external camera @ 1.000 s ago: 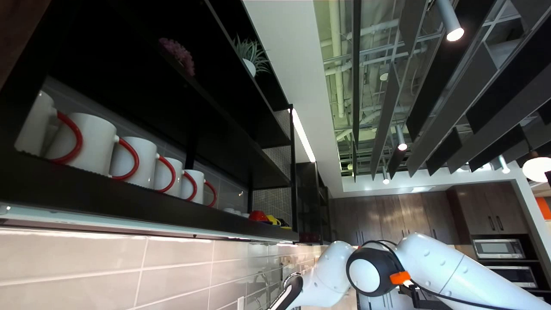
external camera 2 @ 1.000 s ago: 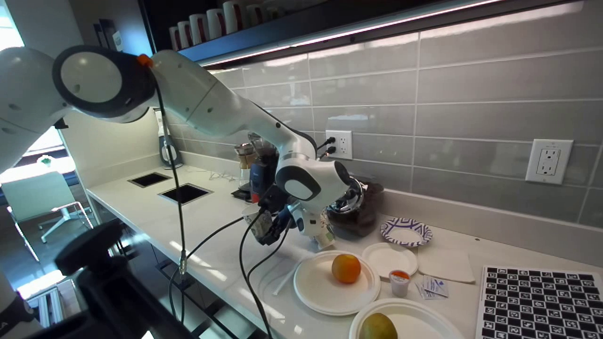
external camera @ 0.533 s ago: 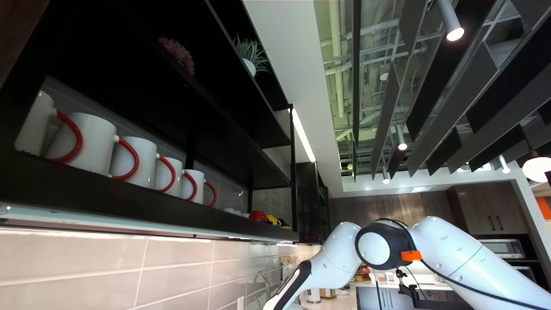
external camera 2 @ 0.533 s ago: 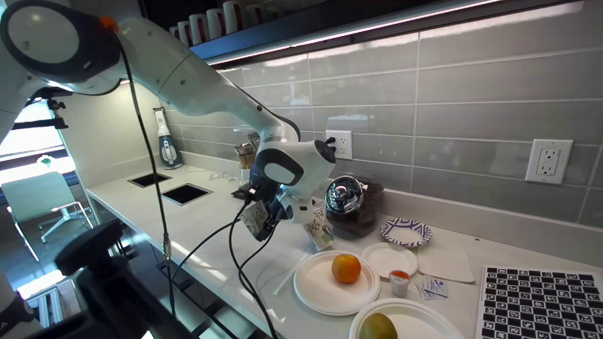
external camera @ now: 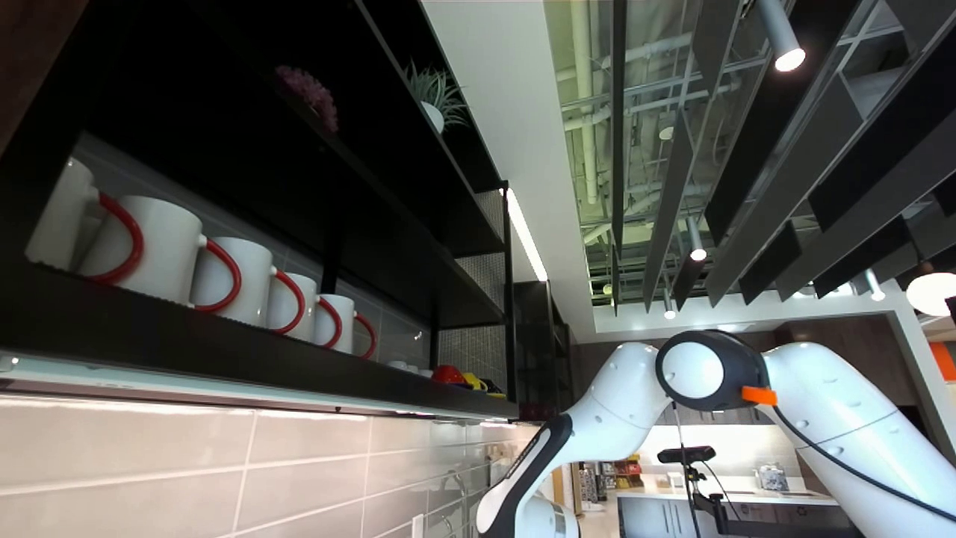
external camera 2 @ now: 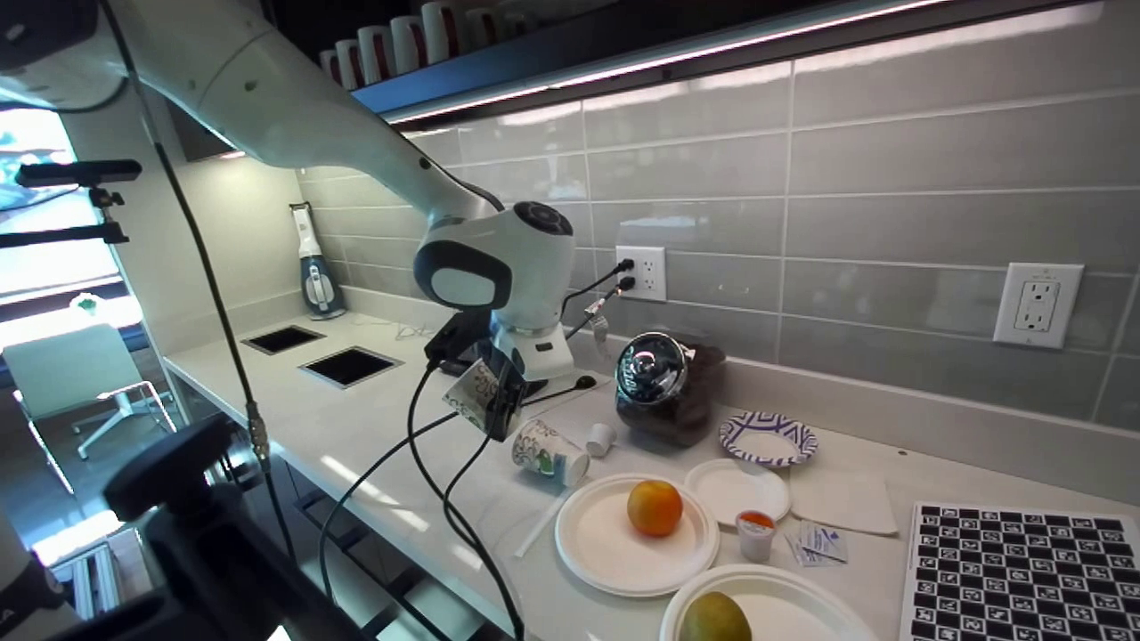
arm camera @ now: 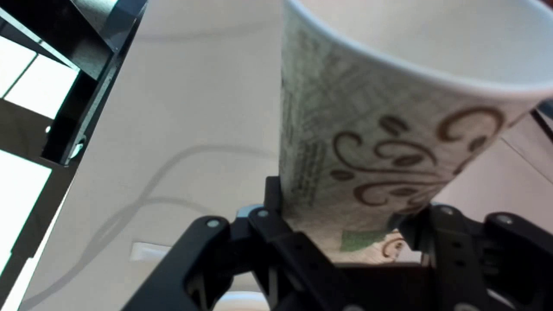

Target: Pick up the coffee cup on the left and put it on the bottom shelf.

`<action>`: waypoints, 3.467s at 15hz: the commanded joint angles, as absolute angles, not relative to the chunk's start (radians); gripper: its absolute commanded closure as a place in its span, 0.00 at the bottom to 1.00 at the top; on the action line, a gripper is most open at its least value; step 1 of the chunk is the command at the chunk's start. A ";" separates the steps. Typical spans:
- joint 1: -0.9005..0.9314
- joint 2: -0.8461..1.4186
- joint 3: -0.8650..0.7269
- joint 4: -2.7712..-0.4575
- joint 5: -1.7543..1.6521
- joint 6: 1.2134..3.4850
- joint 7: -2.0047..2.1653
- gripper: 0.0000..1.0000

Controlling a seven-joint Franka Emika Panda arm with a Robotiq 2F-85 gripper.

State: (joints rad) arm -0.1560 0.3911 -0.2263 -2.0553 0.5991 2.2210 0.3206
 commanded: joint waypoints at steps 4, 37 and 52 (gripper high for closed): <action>-0.171 0.321 -0.205 -2.123 0.578 2.255 0.326 0.37; 1.337 0.181 -1.639 -2.176 -1.194 2.635 1.887 0.37; 1.648 0.579 -1.979 -2.229 -1.195 2.698 1.927 0.62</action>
State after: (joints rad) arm 1.6023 0.4297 -1.8985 -2.1884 -1.2186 2.6517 1.9400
